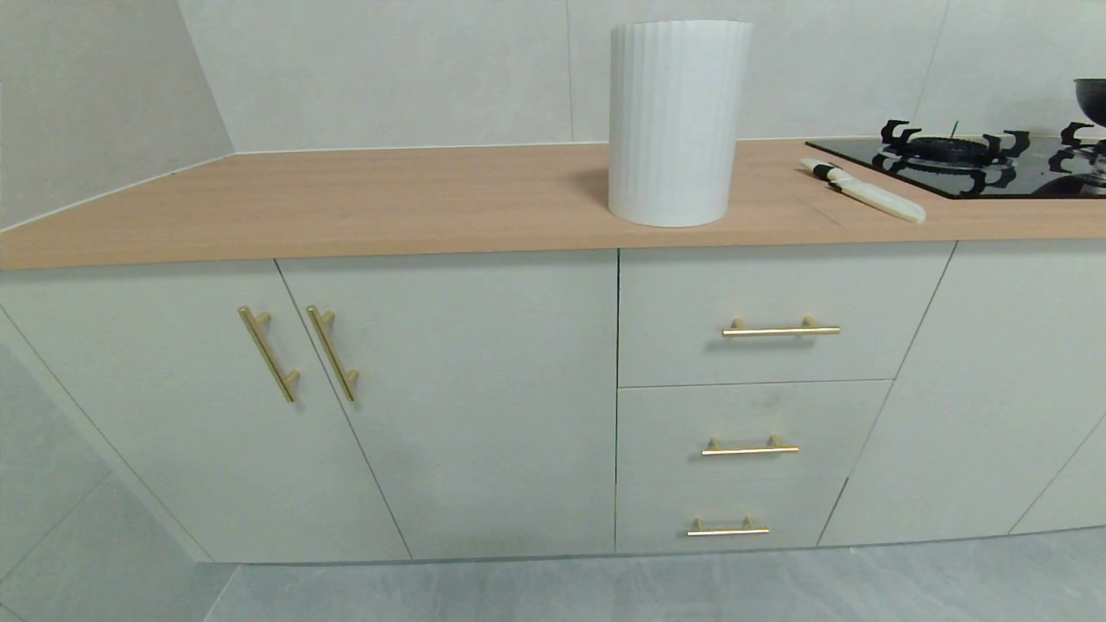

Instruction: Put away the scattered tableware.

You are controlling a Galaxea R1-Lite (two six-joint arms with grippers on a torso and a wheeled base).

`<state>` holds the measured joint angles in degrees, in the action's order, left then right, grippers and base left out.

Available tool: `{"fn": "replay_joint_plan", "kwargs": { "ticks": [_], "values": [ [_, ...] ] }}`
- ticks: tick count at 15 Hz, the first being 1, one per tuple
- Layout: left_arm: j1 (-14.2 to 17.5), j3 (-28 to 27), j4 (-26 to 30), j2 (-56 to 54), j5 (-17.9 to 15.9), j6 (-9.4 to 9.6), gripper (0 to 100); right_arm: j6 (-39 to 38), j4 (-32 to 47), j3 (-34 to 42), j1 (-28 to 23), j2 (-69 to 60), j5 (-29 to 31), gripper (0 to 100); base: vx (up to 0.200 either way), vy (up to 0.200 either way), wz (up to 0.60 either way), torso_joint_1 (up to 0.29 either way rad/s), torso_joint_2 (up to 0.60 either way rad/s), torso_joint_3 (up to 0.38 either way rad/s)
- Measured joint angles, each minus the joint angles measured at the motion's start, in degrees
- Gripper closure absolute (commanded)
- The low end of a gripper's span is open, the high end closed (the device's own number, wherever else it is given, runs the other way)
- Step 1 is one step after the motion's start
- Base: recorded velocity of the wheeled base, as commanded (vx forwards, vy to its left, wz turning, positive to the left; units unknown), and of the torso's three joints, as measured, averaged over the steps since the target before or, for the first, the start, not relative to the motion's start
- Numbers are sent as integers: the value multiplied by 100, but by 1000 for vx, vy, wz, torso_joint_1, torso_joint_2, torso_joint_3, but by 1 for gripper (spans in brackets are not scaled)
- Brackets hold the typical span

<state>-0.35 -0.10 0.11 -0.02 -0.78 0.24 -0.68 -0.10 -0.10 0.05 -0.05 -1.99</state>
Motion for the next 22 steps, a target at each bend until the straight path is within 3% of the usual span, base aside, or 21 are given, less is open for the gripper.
{"fn": "replay_joint_plan", "kwargs": {
  "ticks": [15, 22],
  "values": [
    [0, 0, -1, 0, -1, 2, 0, -2, 2, 0, 2, 2, 0, 0, 200, 0, 0, 2, 3, 1],
    [2, 0, -4, 0, -1, 2, 0, -2, 2, 0, 2, 2, -1, 0, 0, 0, 0, 0, 0, 0]
  ]
}}
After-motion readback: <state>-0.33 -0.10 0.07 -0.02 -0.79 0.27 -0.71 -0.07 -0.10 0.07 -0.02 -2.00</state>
